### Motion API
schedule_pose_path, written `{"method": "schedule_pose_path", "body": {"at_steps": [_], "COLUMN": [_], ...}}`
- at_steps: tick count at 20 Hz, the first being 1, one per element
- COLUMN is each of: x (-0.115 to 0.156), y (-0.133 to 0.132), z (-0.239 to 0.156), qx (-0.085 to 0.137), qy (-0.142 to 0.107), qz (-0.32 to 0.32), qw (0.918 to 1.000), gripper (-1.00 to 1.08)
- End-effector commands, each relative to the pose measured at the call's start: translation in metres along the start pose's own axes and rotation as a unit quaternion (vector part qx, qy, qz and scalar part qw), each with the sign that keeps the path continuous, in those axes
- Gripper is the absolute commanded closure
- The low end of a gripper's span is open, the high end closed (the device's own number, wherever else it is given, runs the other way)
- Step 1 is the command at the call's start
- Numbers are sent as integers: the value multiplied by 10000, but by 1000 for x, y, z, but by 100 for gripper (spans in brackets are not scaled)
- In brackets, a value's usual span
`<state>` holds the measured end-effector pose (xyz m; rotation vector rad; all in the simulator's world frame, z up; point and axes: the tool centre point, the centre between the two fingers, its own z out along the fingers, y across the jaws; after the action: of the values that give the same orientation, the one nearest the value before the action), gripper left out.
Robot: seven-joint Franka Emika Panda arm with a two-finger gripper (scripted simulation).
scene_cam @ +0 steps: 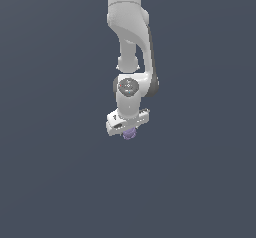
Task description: Pick up the object and move it to a goal position.
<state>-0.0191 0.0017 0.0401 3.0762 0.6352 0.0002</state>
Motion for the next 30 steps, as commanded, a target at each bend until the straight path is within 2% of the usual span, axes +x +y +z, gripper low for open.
{"method": "schedule_pose_path", "body": {"at_steps": [1, 8, 14, 20, 30], "x": [0, 1, 3, 7, 19], "y": [0, 1, 7, 18, 42], "z": [1, -5, -32, -80, -188], "qx": [2, 2, 2, 2, 7], "qy": [0, 0, 0, 0, 3], "qz": [-3, -3, -3, -3, -7], "qw": [10000, 10000, 10000, 10000, 10000], "gripper": [108, 108, 108, 108, 108]}}
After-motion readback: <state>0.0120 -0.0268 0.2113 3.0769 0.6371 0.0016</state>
